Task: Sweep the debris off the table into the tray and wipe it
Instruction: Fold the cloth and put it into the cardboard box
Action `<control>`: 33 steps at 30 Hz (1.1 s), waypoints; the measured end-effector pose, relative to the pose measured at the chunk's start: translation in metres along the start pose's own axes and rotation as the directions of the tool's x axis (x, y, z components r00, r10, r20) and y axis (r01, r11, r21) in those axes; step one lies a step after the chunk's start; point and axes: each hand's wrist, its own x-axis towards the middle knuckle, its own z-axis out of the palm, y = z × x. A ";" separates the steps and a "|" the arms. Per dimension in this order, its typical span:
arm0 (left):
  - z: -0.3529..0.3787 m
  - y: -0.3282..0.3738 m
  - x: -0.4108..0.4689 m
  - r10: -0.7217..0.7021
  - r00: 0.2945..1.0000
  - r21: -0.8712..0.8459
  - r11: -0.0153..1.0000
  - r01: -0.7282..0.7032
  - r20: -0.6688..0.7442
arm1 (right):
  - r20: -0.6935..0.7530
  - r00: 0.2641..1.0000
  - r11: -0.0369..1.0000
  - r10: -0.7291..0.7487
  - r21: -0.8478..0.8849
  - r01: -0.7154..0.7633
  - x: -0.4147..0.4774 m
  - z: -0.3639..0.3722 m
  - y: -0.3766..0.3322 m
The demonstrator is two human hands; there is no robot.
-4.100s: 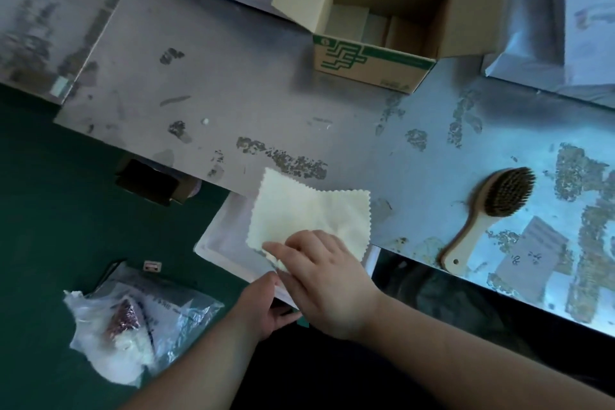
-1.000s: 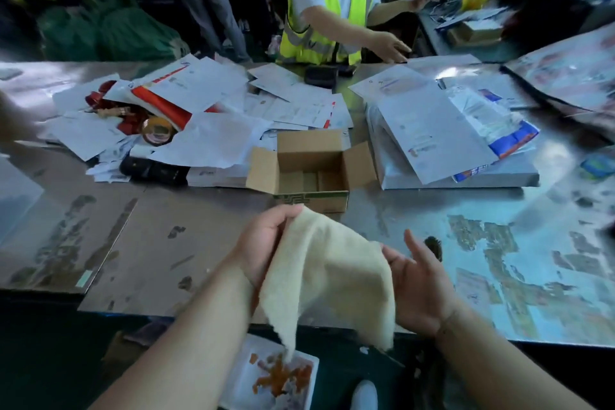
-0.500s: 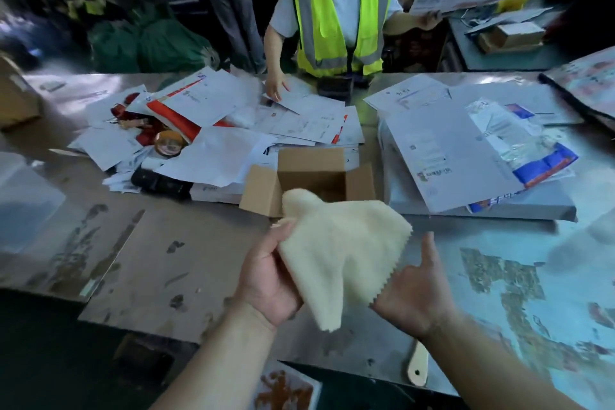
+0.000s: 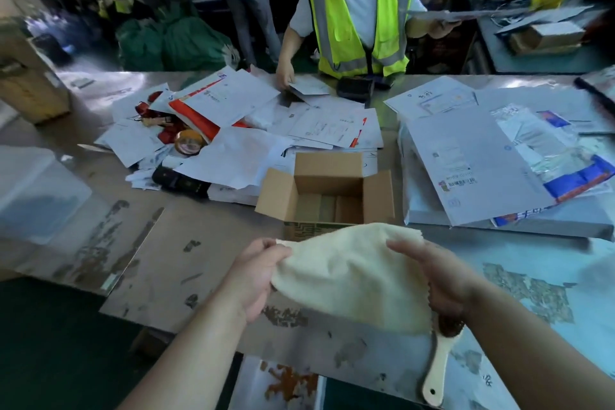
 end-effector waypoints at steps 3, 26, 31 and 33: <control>-0.015 0.009 0.007 -0.081 0.993 0.036 0.996 0.078 0.091 | -0.064 0.996 0.994 -0.057 -0.092 0.051 -0.006 0.009 -0.009; -0.163 0.156 -0.035 0.362 0.823 -0.128 0.931 -0.342 0.437 | -0.049 0.776 0.674 -0.629 -0.533 0.512 -0.061 0.183 -0.061; -0.184 0.159 -0.044 0.354 0.799 -0.207 0.935 -0.288 0.487 | -0.052 0.834 0.778 -0.549 -0.395 0.488 -0.061 0.204 -0.045; -0.191 0.158 -0.044 0.335 0.796 -0.215 0.941 -0.260 0.504 | -0.063 0.849 0.812 -0.524 -0.340 0.475 -0.063 0.212 -0.035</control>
